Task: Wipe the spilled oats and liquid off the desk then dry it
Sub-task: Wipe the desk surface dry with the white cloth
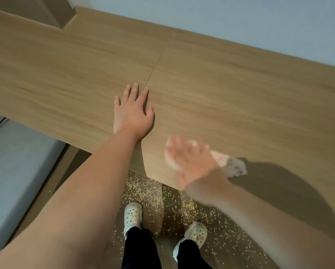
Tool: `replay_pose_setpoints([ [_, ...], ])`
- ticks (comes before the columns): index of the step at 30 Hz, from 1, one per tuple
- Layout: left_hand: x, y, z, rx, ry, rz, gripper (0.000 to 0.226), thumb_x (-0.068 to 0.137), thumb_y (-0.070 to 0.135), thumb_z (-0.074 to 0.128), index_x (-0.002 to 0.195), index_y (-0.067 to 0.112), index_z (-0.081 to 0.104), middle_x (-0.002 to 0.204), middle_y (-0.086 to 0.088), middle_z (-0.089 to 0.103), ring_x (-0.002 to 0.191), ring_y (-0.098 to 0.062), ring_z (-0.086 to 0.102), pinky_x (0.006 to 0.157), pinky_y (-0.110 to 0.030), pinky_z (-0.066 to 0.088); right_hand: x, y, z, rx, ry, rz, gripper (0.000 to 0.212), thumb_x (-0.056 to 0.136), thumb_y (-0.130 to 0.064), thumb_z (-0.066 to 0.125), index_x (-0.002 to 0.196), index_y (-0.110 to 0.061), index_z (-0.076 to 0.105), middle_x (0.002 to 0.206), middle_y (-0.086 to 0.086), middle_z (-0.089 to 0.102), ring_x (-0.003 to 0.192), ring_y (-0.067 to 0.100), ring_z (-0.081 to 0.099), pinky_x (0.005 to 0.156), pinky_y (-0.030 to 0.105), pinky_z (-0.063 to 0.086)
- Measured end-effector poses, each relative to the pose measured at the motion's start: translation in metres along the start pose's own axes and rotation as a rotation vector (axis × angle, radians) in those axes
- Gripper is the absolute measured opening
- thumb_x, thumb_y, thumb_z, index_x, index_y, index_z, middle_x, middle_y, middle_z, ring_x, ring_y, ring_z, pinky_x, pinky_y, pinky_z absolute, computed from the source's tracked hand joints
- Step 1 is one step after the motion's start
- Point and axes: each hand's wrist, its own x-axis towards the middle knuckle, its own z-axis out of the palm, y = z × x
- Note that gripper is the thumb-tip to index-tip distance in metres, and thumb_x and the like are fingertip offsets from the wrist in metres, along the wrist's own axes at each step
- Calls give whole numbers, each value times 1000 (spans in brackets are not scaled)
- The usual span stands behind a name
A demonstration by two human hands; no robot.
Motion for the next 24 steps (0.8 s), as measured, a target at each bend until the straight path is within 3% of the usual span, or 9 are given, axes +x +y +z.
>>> replay_pose_setpoints([
  [2, 1, 0, 1, 1, 2, 4, 58, 99, 41, 31, 155, 29, 19, 164, 0, 6, 151, -18, -1, 122, -45, 3, -20, 0, 3, -20, -49, -394, 57, 96, -28, 43, 151, -21, 29, 159, 1, 25, 147, 19, 22, 117, 53, 22],
  [4, 1, -1, 1, 3, 7, 2, 58, 99, 41, 31, 155, 29, 19, 164, 1, 6, 151, -18, -1, 122, -45, 3, -10, 29, -3, -96, -114, -492, 52, 99, -33, 38, 150, -24, 32, 159, 0, 26, 148, 17, 21, 119, 50, 14],
  [7, 2, -1, 1, 4, 10, 3, 58, 99, 41, 31, 155, 29, 18, 164, 0, 6, 151, -18, -1, 122, -45, 3, 33, 83, -29, -156, -8, -9, 56, 102, -39, 25, 155, -27, 8, 163, -3, 4, 151, 18, 6, 119, 48, -3],
  [10, 1, -1, 1, -1, 10, -1, 59, 99, 41, 31, 155, 29, 18, 164, 1, 5, 151, -17, -2, 122, -45, 2, 60, 105, -49, -57, 167, 586, 59, 102, -33, 26, 156, -11, 14, 164, 8, 9, 151, 26, 6, 120, 54, 4],
  [12, 1, -1, 0, 1, 7, 0, 59, 99, 41, 31, 155, 29, 18, 164, 1, 5, 151, -17, -2, 122, -45, 1, 63, 82, -41, -161, 156, 576, 63, 101, -36, 15, 155, -5, 10, 162, 17, 6, 150, 32, 5, 120, 56, 6],
  [15, 0, -1, 1, 6, 4, 1, 59, 99, 41, 31, 155, 29, 18, 164, 1, 4, 151, -17, -2, 122, -46, 2, 45, 49, -23, -277, -2, 95, 67, 95, -45, -4, 154, -13, -7, 161, 11, -11, 149, 28, -11, 120, 52, -3],
  [17, 0, -1, 1, 11, 0, -2, 59, 99, 41, 31, 155, 30, 17, 164, 1, 4, 151, -17, -3, 122, -46, 2, 41, 66, -30, -239, -119, -51, 66, 97, -49, 9, 153, -20, -10, 159, 0, -17, 147, 20, -16, 119, 46, -11],
  [20, 1, -1, 1, 17, -8, -4, 59, 99, 42, 30, 155, 30, 16, 164, 1, 3, 151, -17, -4, 122, -46, 2, 61, 112, -45, -122, 69, 254, 66, 97, -40, 39, 154, -15, 16, 163, 6, 11, 150, 26, 10, 121, 53, 4],
  [24, -1, 1, -1, 22, -24, -7, 60, 99, 42, 29, 156, 30, 14, 164, 1, 2, 151, -17, -5, 122, -46, 1, 86, 109, -54, -88, 255, 551, 57, 99, -33, 34, 149, -6, 28, 160, 15, 19, 149, 30, 11, 119, 54, 6],
])
